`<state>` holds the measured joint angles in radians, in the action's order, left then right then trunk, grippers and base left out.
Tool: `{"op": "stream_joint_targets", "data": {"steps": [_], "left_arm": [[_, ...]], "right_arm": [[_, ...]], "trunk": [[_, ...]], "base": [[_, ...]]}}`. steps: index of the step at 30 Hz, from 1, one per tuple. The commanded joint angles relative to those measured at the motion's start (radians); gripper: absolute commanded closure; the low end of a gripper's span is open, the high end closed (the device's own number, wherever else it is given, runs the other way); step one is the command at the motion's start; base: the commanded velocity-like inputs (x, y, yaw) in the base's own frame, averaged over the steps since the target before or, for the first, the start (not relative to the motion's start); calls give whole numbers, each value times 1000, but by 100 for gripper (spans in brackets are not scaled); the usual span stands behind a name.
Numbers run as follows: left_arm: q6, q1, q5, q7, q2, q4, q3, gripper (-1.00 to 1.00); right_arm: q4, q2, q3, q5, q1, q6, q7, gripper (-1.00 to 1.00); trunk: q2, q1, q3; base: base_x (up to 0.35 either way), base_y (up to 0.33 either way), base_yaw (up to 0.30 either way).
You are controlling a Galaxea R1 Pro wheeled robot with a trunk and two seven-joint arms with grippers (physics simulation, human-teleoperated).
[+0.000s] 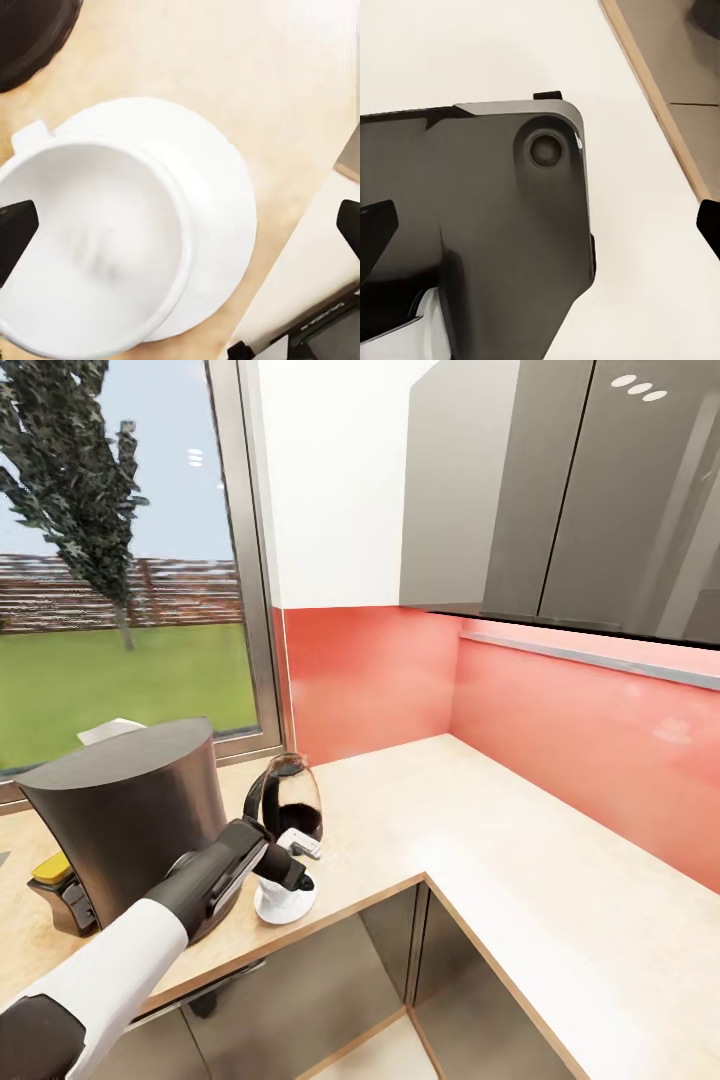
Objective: Set up a coffee station on the kitchen countertop: keep the coffee maker on the countertop, move the bottle of coffee from the kitchen shelf to the counter next to the coffee maker, place a paper coffee filter on top of the coffee maker, put the saucer next to the coffee maker with the coffee cup on the saucer, and place the electric kettle next to the coffee maker.
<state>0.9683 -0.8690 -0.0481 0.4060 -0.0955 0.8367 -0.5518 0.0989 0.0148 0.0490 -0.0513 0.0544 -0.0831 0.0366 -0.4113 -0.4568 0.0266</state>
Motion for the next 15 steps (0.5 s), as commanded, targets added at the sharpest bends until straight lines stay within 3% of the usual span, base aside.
{"op": "stream_joint_targets", "data": {"steps": [1, 15], "left_arm": [[6, -2, -4, -1, -1, 6, -3, -100], [10, -7, -4, -1, 0, 18, -3, -100]], "right_arm": [[-1, 0, 4, -5, 1, -4, 0, -100], [-1, 3, 3, -5, 1, -4, 0, -100]], "trunk": [[-2, -1, 2], [-2, -1, 2]], "base": [[0, 0, 0], [0, 0, 0]]}}
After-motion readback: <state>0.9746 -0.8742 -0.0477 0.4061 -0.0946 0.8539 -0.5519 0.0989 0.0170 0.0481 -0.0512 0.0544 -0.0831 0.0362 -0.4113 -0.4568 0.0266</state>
